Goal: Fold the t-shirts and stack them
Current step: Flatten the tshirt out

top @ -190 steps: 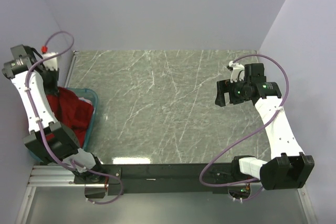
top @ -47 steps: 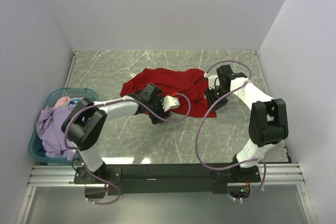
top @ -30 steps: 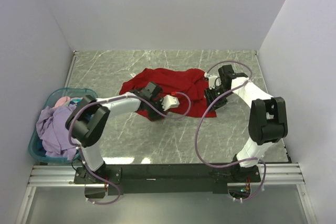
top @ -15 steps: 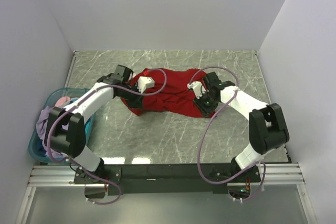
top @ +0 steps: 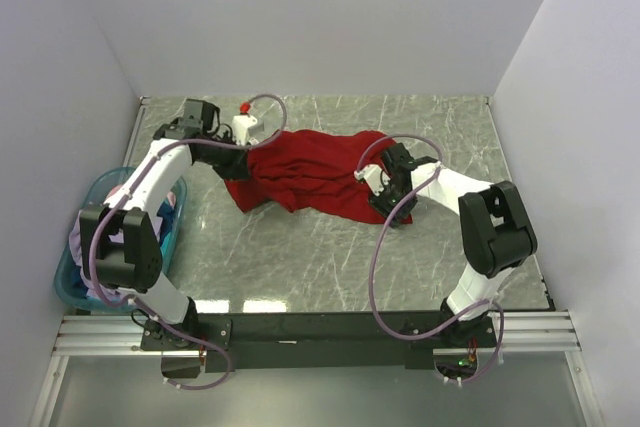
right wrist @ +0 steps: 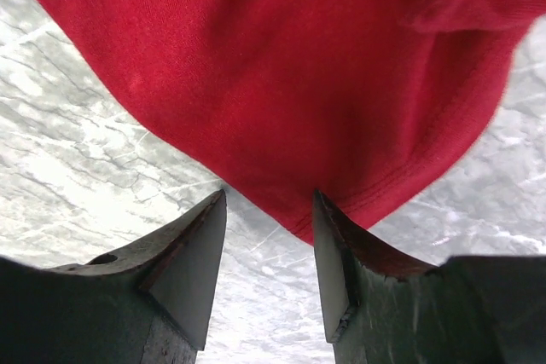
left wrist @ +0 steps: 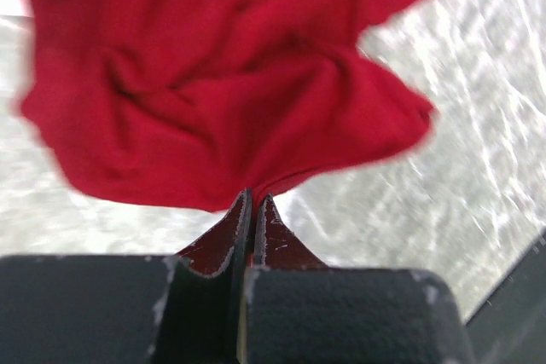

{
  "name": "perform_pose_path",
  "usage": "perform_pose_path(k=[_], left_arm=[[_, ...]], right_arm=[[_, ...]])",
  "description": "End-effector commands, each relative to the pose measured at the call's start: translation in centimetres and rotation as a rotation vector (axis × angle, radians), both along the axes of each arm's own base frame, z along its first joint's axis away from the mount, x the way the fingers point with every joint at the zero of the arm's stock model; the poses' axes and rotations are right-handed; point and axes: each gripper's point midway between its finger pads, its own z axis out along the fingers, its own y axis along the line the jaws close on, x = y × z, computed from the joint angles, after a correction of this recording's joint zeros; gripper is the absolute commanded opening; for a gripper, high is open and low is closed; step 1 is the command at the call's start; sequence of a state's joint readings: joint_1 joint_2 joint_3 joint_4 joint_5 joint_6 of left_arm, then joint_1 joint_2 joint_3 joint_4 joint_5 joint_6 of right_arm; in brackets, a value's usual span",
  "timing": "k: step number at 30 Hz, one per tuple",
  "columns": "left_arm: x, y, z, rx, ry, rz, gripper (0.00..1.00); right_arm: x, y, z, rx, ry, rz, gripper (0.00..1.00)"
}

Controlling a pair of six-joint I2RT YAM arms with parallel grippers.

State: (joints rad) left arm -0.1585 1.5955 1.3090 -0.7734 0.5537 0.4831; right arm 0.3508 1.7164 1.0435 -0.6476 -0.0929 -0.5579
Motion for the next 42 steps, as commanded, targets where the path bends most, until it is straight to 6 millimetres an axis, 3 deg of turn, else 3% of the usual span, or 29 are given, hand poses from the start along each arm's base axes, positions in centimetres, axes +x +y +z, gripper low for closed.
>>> perform_pose_path(k=[1,4,7,8,11,14,17,19,22,29,30,35,36,42], left_arm=[[2.4,0.6,2.9,-0.040,-0.076,0.040,0.01],[3.4,1.4,3.9,-0.047,-0.102,0.077,0.01],[4.3,2.1,4.7,-0.061,-0.117,0.119,0.01],[4.5,2.3,4.9,-0.060,-0.123,0.127,0.01],[4.7,2.5,5.5,-0.070,-0.142,0.150,0.01],[4.7,2.8,6.7,-0.086,-0.161,0.167,0.01],[4.4,3.3,8.9,-0.105,-0.210,0.183,0.00],[3.6,4.0,10.9,-0.117,-0.275,0.205,0.00],[2.7,5.3,14.0,-0.111,-0.389,0.279,0.00],[-0.1,7.6,24.5,-0.197,-0.700,0.457,0.00],[-0.1,8.0,25.8,-0.210,-0.733,0.500,0.00],[0.7,8.9,32.5,-0.271,-0.903,0.566,0.00],[1.0,9.0,33.4,-0.281,-0.922,0.576,0.00],[3.4,11.0,38.9,-0.289,-1.072,0.675,0.00]], right_arm=[[-0.8,-0.7,-1.1,-0.047,0.048,0.035,0.52],[-0.9,-1.4,-1.8,-0.084,0.061,0.032,0.50],[-0.9,-1.7,-2.2,-0.108,0.068,0.035,0.39],[-0.8,-1.8,-2.3,-0.110,0.064,0.035,0.24],[-0.6,-1.9,-1.9,-0.119,0.044,0.031,0.00],[-0.2,-1.9,0.2,-0.097,0.003,0.020,0.00],[0.5,-1.8,4.0,-0.040,-0.057,-0.011,0.00],[1.3,-1.5,7.8,0.027,-0.141,-0.027,0.00],[1.3,-2.4,12.5,0.073,-0.235,-0.070,0.00],[2.7,-5.5,23.7,0.142,-0.547,-0.181,0.00],[3.2,-6.3,26.5,0.153,-0.627,-0.212,0.00],[5.4,-8.2,34.8,0.193,-0.863,-0.306,0.00],[5.6,-8.6,37.2,0.193,-0.929,-0.326,0.00],[7.7,-10.6,45.0,0.185,-1.167,-0.432,0.00]])
